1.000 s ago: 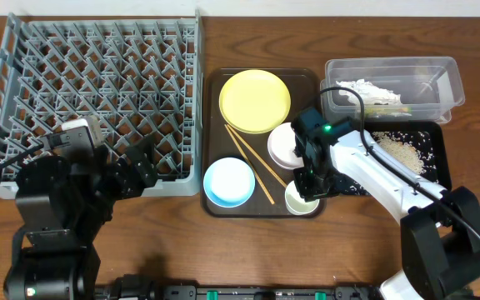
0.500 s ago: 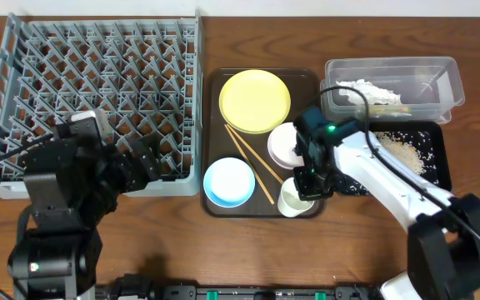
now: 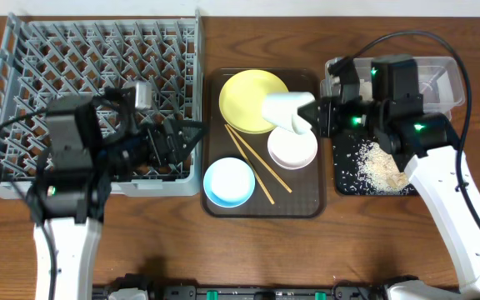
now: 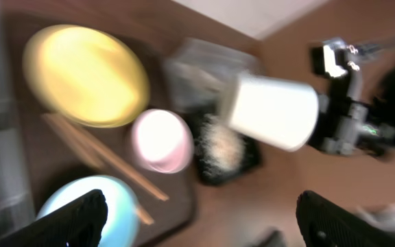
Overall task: Sort waste into correct bins and load items into the dishwasher
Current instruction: 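Hand green cup from right gripper to left gripper over tray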
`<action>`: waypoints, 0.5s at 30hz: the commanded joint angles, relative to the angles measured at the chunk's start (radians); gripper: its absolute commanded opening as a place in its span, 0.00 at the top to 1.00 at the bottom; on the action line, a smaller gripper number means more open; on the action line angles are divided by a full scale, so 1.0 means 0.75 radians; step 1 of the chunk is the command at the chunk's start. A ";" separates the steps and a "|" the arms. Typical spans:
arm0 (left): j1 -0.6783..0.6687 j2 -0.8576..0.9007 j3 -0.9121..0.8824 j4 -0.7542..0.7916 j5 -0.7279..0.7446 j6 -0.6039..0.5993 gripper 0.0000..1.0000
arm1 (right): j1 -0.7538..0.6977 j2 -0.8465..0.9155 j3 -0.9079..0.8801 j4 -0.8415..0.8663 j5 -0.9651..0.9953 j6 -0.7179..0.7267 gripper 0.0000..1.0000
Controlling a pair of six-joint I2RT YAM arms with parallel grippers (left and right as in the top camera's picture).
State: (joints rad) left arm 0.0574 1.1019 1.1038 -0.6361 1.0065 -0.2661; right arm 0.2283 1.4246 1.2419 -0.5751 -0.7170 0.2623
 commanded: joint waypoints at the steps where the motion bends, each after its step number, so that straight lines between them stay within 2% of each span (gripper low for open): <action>1: 0.006 0.103 0.014 0.073 0.491 0.004 0.11 | -0.009 0.050 0.010 0.110 -0.372 0.004 0.99; 5: 0.005 0.227 0.014 0.196 0.745 0.004 0.11 | -0.007 0.120 0.010 0.298 -0.596 0.017 0.99; 9: 0.004 0.291 0.014 0.203 0.755 0.003 0.11 | -0.005 0.200 0.010 0.409 -0.770 0.019 0.99; 15: 0.003 0.299 0.014 0.203 0.755 0.009 0.11 | 0.048 0.299 0.010 0.549 -0.876 0.050 0.99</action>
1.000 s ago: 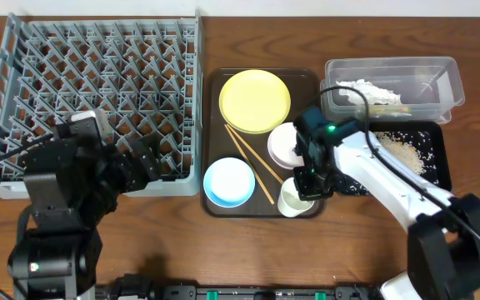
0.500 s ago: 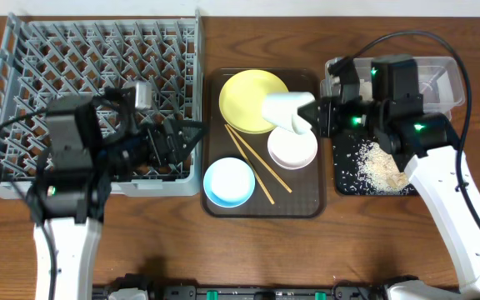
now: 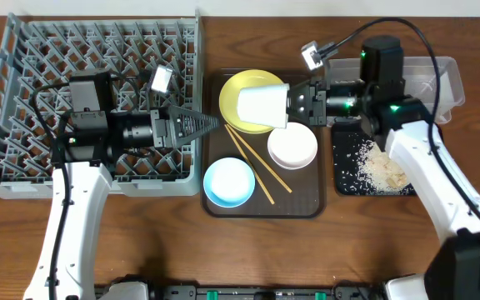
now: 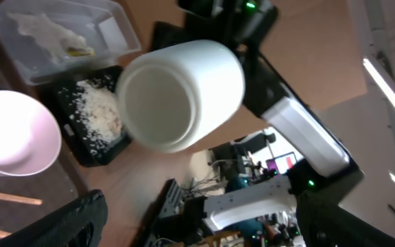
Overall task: Sort waste into correct bins and load items into the dishwasher
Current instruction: 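Hand green cup from right gripper to left gripper over tray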
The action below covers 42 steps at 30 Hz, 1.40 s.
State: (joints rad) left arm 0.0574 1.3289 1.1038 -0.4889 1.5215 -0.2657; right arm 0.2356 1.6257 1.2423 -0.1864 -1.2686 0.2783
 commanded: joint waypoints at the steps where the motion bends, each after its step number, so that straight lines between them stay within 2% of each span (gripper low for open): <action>1: 0.003 -0.004 0.014 0.007 0.068 0.008 0.11 | 0.051 0.041 0.009 0.058 -0.145 0.040 0.99; 10: 0.003 -0.004 0.014 0.007 0.065 0.013 0.11 | 0.160 0.058 0.009 0.424 -0.161 0.229 0.99; 24: 0.003 -0.004 0.014 0.007 0.066 0.013 0.11 | 0.267 0.149 0.009 0.449 -0.064 0.238 0.99; 35: -0.013 -0.004 0.014 0.007 0.066 0.019 0.12 | 0.307 0.250 0.009 0.722 -0.060 0.435 0.99; 42: -0.085 -0.004 0.014 0.007 0.062 0.073 0.17 | 0.308 0.256 0.009 0.728 -0.070 0.451 0.99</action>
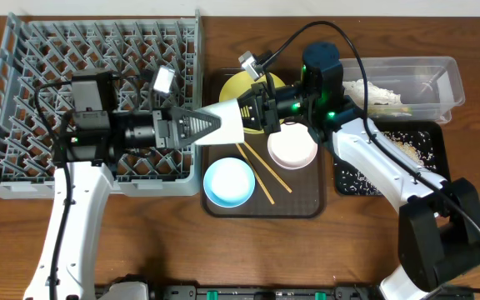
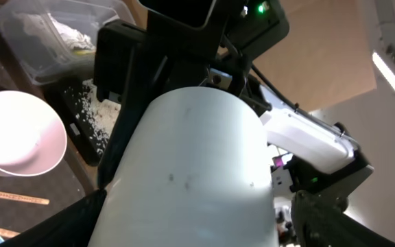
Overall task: Sort waste into correct bins and load items into the dishwasher
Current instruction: 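Hand green cup from right gripper to left gripper over tray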
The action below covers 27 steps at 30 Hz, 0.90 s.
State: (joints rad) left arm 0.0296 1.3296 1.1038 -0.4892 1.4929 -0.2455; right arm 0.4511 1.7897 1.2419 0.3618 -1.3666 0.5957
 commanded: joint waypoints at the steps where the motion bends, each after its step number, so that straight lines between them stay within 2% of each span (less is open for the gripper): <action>1: -0.053 -0.005 0.014 0.007 0.088 0.046 0.20 | 0.021 0.038 0.010 -0.003 0.060 0.028 0.99; 5: -0.056 -0.005 0.014 0.008 0.082 0.046 0.22 | 0.030 0.038 0.010 -0.003 0.053 0.028 0.99; 9: -0.056 -0.005 0.014 0.008 0.078 0.046 0.30 | 0.039 0.038 0.010 -0.004 0.041 0.027 0.99; 11: -0.056 -0.005 0.014 0.008 0.077 0.046 0.39 | 0.041 0.038 0.010 -0.004 0.034 0.027 0.99; 14: -0.056 -0.005 0.014 0.007 0.043 0.046 0.61 | 0.048 0.038 0.010 -0.005 0.030 0.027 0.99; 15: -0.056 -0.005 0.014 0.007 0.032 0.045 0.64 | 0.049 0.038 0.010 -0.006 0.030 0.027 0.98; 17: -0.056 -0.005 0.014 0.007 0.008 0.045 0.69 | 0.049 0.038 0.010 -0.008 0.031 0.027 0.87; 18: -0.056 -0.005 0.014 0.008 0.008 0.045 0.71 | 0.049 0.038 0.010 -0.008 0.031 0.027 0.78; 22: -0.056 -0.005 0.014 0.008 0.007 0.046 0.72 | 0.042 0.038 0.010 -0.008 0.032 0.026 0.30; 27: -0.039 -0.005 0.014 0.035 -0.003 0.046 0.71 | -0.015 0.038 0.010 -0.010 0.031 0.024 0.09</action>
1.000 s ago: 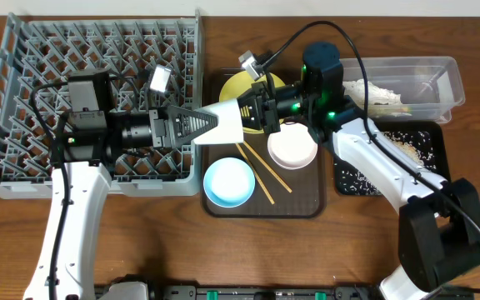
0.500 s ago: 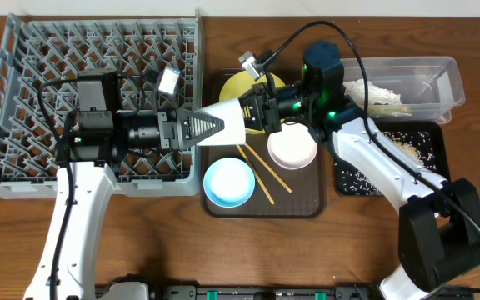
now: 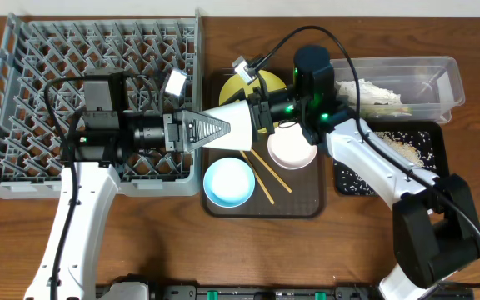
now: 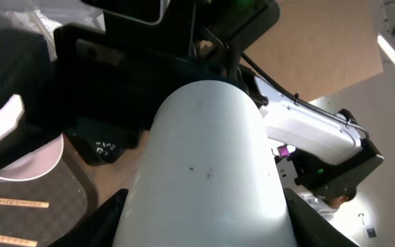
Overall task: Sort waste into correct bins and load items into the dishwasher
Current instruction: 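Hand green cup from right gripper to left gripper over tray, then place green cup into dish rack with left gripper, release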
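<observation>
A white cup [image 3: 227, 127] hangs on its side over the left part of the brown tray [image 3: 302, 204], between both grippers. My left gripper [image 3: 209, 132] is shut on it, and in the left wrist view its fingers [image 4: 115, 209] press both sides of the cup [image 4: 208, 165]. My right gripper [image 3: 262, 112] sits at the cup's far end. Whether it still grips is hidden, and in the left wrist view it is only a dark mass [image 4: 177, 62] behind the cup.
The grey dish rack [image 3: 23, 50] fills the left side. On the tray lie a yellow plate [image 3: 271, 81], a pale pink bowl [image 3: 294, 152], a blue bowl [image 3: 228, 182] and chopsticks [image 3: 267, 177]. A black bin with rice [image 3: 419, 150] and a clear bin [image 3: 427, 79] stand at the right.
My left gripper's fingers were spread wide beside the cup and now press against its sides. The left arm is a little further right. The cup is still between both grippers.
My right gripper held the white cup above the pink bowl while my left gripper stood open by the rack. Then the cup was over the yellow plate, facing the open left gripper. Then it was between the left fingers, and now they are shut on it.
</observation>
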`<action>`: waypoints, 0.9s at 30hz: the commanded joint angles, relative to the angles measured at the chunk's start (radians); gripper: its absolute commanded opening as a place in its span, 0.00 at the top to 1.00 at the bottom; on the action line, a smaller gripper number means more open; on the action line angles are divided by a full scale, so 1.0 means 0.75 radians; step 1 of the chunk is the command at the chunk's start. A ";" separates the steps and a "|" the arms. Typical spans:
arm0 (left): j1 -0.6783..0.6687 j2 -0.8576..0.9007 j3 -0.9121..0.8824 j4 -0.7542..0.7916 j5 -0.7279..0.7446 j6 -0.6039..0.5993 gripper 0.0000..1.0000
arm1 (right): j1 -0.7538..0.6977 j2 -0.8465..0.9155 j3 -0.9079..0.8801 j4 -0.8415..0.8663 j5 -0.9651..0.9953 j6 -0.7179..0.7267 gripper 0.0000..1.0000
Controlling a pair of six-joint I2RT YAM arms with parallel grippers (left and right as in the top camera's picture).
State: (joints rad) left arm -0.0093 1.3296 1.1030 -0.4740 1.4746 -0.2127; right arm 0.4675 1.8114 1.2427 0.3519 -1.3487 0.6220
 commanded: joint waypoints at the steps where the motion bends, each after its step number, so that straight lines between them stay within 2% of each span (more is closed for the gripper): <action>1: 0.023 -0.005 0.015 0.026 0.015 0.002 0.71 | -0.057 0.009 0.009 -0.006 0.007 -0.012 0.05; 2: 0.037 -0.005 0.015 0.034 -0.017 0.002 0.71 | -0.085 0.009 0.009 -0.020 0.007 -0.012 0.01; 8: 0.127 -0.005 0.015 0.021 -0.422 -0.047 0.70 | -0.256 0.009 0.009 -0.135 0.017 -0.066 0.01; 11: 0.146 -0.008 0.015 -0.007 -0.709 -0.084 0.70 | -0.328 0.007 0.009 -0.264 0.028 -0.149 0.01; 14: 0.144 -0.018 0.034 -0.080 -0.971 -0.084 0.70 | -0.371 -0.019 0.009 -0.493 0.121 -0.292 0.01; 20: 0.138 -0.025 0.233 -0.441 -1.416 -0.059 0.70 | -0.368 -0.204 0.014 -0.966 0.597 -0.607 0.01; 24: 0.091 -0.025 0.378 -0.647 -1.669 -0.027 0.70 | -0.346 -0.374 0.079 -1.238 0.969 -0.720 0.01; 27: 0.019 -0.024 0.414 -0.738 -1.790 -0.028 0.70 | -0.319 -0.468 0.137 -1.400 1.205 -0.763 0.01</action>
State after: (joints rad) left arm 0.0483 1.3224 1.3830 -0.9932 0.3187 -0.2550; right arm 0.1982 1.5280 1.2896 -0.6556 -0.7082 0.1501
